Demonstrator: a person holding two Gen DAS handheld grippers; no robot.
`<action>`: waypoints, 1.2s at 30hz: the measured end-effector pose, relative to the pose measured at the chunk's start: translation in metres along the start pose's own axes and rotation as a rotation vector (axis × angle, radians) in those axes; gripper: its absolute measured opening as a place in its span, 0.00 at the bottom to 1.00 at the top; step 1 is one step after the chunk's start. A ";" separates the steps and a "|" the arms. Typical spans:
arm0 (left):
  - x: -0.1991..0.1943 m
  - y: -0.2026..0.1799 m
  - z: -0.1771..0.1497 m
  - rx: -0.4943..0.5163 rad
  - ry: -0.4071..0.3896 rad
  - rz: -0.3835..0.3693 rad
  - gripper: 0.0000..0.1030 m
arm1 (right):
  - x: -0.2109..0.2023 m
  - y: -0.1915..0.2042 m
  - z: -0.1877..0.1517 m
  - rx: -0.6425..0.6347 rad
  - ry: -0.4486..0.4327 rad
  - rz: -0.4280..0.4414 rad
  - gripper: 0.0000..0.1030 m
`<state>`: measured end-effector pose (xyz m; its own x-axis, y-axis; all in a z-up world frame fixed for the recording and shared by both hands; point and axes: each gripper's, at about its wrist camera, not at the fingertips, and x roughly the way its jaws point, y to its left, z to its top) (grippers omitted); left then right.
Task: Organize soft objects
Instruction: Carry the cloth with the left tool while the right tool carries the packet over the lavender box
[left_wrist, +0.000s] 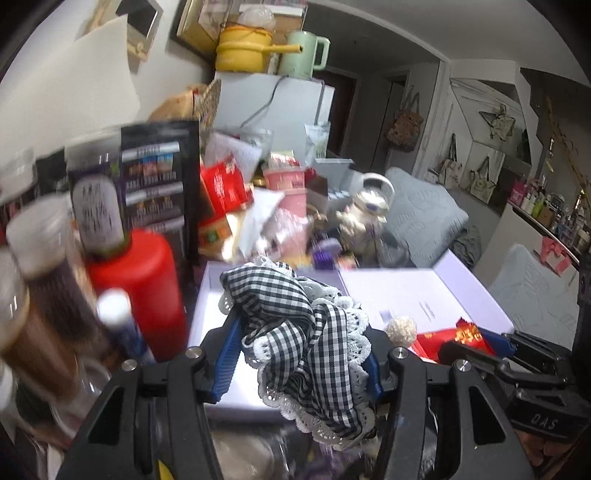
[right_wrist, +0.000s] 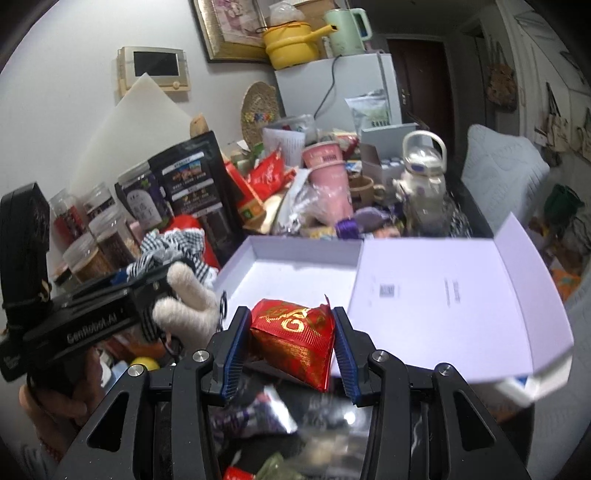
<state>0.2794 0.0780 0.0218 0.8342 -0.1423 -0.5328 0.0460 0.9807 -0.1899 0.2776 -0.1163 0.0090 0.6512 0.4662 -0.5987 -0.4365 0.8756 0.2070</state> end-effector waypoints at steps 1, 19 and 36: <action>0.002 0.000 0.004 0.002 -0.008 0.003 0.53 | 0.002 0.000 0.005 -0.005 -0.006 -0.001 0.42; 0.072 0.014 0.065 0.044 -0.070 0.078 0.53 | 0.069 -0.012 0.079 -0.039 -0.068 -0.005 0.42; 0.162 0.026 0.040 0.082 0.139 0.177 0.53 | 0.147 -0.031 0.075 0.001 0.056 -0.058 0.42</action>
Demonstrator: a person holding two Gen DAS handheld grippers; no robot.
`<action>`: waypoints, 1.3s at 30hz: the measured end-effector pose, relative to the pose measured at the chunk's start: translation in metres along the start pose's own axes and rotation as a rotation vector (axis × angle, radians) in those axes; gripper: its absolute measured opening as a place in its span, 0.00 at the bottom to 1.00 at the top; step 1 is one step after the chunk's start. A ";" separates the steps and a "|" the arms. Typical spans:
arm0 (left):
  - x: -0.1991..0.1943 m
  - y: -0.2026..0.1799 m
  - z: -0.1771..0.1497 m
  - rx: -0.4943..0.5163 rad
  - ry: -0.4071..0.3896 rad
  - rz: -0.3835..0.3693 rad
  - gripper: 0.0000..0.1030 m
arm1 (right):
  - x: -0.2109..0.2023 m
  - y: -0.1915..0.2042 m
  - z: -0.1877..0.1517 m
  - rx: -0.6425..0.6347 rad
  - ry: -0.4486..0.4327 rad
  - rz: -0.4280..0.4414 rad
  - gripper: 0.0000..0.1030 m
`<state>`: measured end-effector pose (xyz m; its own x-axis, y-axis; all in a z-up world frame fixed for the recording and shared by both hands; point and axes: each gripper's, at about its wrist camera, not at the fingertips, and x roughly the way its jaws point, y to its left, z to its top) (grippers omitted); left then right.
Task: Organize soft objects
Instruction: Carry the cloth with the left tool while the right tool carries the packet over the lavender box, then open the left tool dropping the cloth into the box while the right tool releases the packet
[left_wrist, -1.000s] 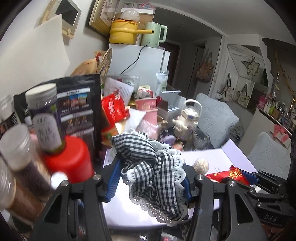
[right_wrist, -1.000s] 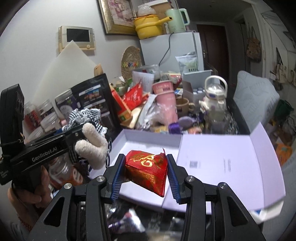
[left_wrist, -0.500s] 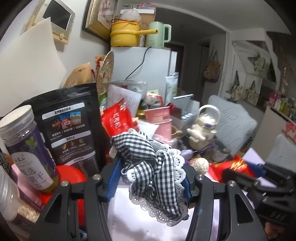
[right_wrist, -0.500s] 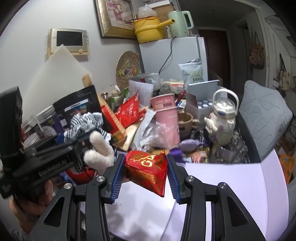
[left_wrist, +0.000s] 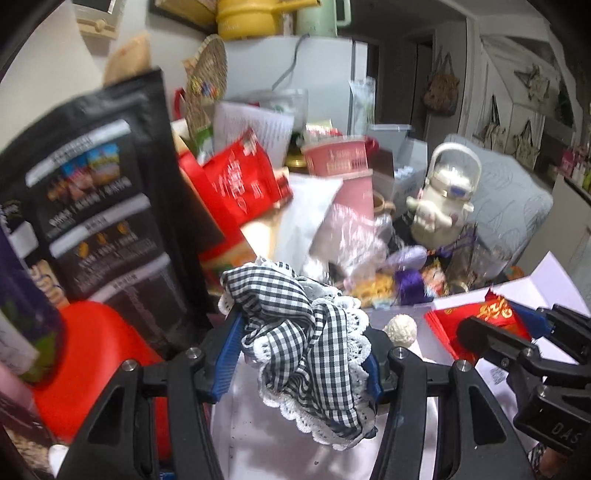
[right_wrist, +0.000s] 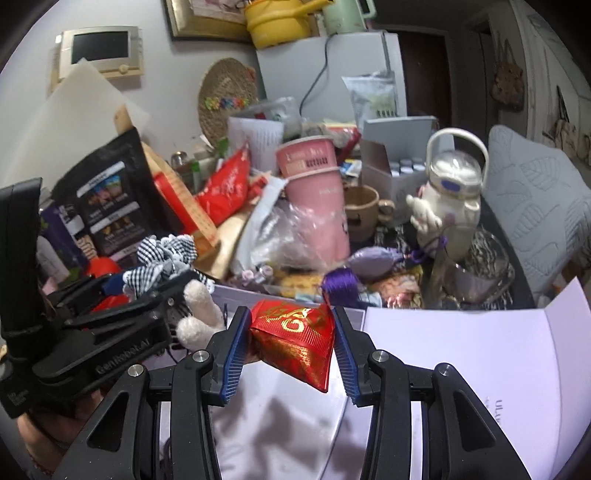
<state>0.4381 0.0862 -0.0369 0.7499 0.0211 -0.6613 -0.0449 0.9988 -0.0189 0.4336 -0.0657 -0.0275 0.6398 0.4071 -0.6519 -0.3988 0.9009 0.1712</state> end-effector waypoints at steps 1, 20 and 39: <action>0.005 -0.001 -0.002 0.004 0.016 -0.002 0.53 | 0.003 -0.001 -0.001 0.000 0.009 -0.006 0.42; 0.049 -0.011 -0.013 0.006 0.183 0.007 0.76 | 0.034 -0.021 -0.010 0.074 0.115 -0.007 0.56; -0.011 -0.009 0.002 0.020 0.034 0.035 0.76 | -0.011 -0.007 0.000 0.007 0.018 -0.045 0.57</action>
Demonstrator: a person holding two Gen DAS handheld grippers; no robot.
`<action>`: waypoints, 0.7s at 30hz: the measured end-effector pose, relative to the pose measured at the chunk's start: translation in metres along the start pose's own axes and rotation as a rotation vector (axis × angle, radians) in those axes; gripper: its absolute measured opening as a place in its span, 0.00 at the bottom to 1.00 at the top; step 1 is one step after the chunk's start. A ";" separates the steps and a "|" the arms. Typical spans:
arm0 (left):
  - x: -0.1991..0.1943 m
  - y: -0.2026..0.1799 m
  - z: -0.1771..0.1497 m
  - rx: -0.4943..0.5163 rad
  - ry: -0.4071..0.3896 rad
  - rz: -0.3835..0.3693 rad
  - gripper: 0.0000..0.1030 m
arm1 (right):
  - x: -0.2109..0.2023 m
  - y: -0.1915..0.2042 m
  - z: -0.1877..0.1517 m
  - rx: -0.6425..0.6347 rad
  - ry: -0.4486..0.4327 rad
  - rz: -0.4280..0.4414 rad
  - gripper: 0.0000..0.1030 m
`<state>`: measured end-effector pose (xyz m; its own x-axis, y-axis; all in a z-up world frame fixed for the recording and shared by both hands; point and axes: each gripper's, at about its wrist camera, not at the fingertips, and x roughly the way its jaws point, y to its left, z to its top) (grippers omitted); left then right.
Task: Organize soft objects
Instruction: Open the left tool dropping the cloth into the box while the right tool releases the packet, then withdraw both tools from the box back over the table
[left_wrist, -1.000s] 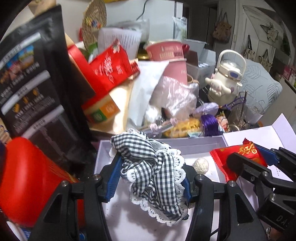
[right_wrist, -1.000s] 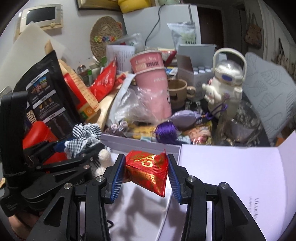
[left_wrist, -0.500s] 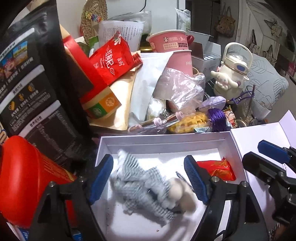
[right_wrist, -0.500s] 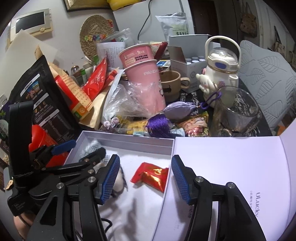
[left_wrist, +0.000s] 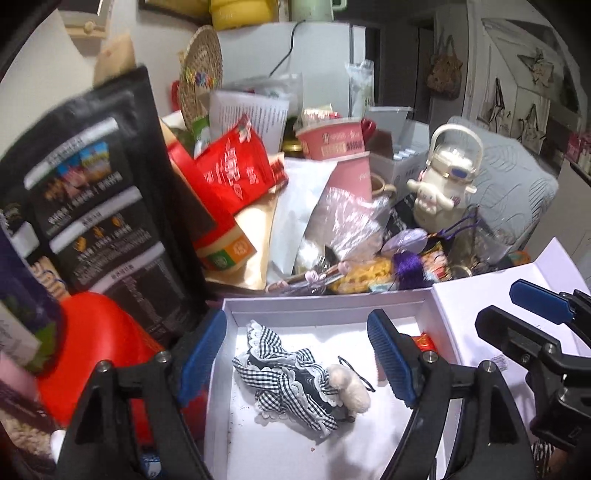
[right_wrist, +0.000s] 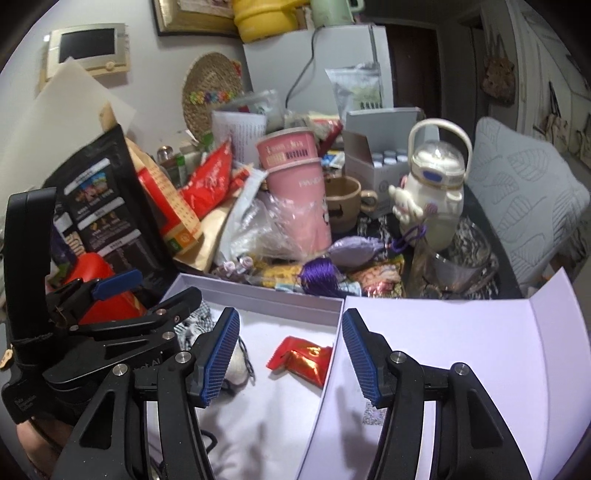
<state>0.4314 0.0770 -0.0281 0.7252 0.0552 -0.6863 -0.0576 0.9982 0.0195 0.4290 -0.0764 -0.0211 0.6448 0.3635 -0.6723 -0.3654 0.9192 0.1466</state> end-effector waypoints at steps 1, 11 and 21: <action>-0.006 -0.001 0.001 0.003 -0.012 0.001 0.76 | -0.006 0.001 0.001 -0.003 -0.013 0.000 0.57; -0.075 -0.011 0.003 0.036 -0.143 -0.052 0.76 | -0.081 0.021 0.004 -0.058 -0.185 0.018 0.56; -0.140 -0.020 -0.009 0.065 -0.200 -0.091 0.76 | -0.137 0.022 -0.022 -0.012 -0.231 0.013 0.57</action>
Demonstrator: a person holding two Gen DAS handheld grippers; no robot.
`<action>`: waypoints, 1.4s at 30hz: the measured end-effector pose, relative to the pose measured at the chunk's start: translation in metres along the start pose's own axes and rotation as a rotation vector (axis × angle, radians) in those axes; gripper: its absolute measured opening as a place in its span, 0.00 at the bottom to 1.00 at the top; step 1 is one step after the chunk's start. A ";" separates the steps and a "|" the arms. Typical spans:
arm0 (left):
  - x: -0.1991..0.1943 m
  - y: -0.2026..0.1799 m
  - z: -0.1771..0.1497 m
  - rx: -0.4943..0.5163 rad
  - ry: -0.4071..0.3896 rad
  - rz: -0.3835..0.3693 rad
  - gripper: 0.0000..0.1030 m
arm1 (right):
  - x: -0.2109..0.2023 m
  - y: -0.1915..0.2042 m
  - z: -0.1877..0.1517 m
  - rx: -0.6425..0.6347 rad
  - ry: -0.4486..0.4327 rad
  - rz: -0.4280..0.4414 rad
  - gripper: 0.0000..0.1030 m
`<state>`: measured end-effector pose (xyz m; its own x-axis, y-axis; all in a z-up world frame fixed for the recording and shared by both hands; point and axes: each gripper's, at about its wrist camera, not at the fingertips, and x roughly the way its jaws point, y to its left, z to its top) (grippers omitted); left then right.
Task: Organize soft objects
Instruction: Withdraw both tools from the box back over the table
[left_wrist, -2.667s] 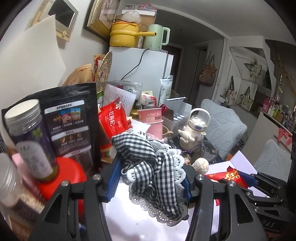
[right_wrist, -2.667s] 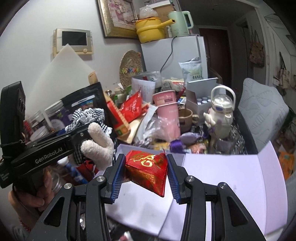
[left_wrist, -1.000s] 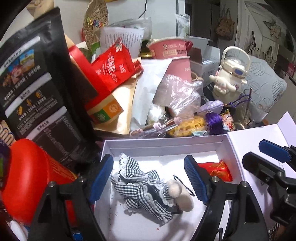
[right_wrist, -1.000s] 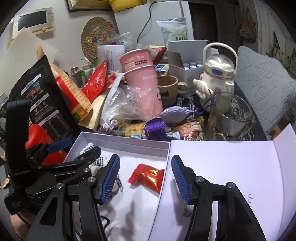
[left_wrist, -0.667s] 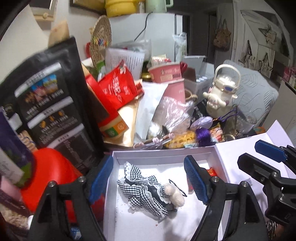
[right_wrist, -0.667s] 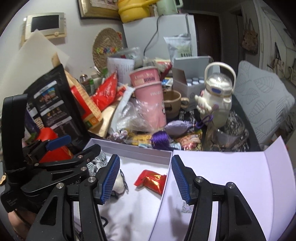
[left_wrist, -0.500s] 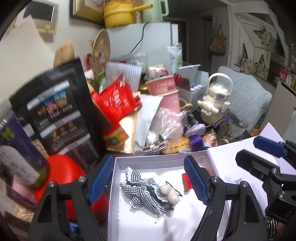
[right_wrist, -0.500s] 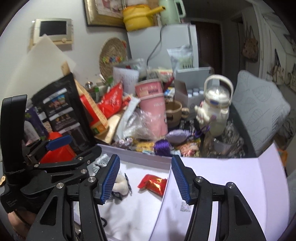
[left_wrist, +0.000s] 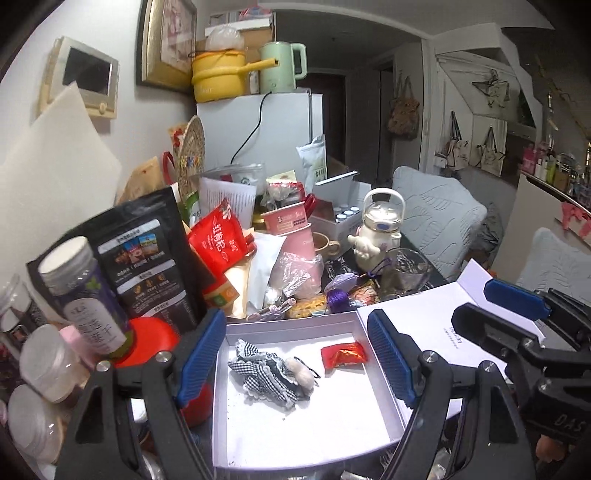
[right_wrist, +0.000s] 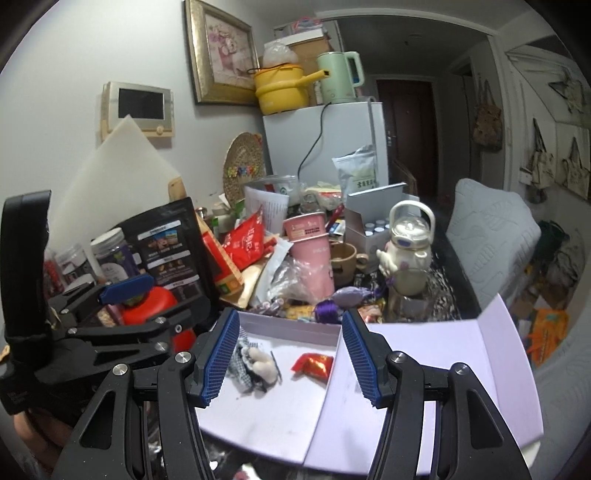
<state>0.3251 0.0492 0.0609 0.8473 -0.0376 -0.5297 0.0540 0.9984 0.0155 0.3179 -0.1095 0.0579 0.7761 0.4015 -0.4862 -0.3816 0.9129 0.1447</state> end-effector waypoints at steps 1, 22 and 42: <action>-0.007 -0.002 -0.001 0.001 -0.006 0.002 0.76 | -0.005 0.001 -0.002 0.001 0.001 -0.005 0.56; -0.127 -0.019 -0.058 0.018 -0.051 -0.052 0.77 | -0.126 0.032 -0.060 0.020 -0.019 -0.086 0.61; -0.164 -0.020 -0.139 0.014 0.052 -0.046 0.77 | -0.174 0.055 -0.140 0.008 0.047 -0.132 0.74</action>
<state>0.1118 0.0410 0.0292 0.8151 -0.0807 -0.5736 0.0997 0.9950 0.0016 0.0916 -0.1391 0.0298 0.7947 0.2742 -0.5415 -0.2735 0.9582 0.0839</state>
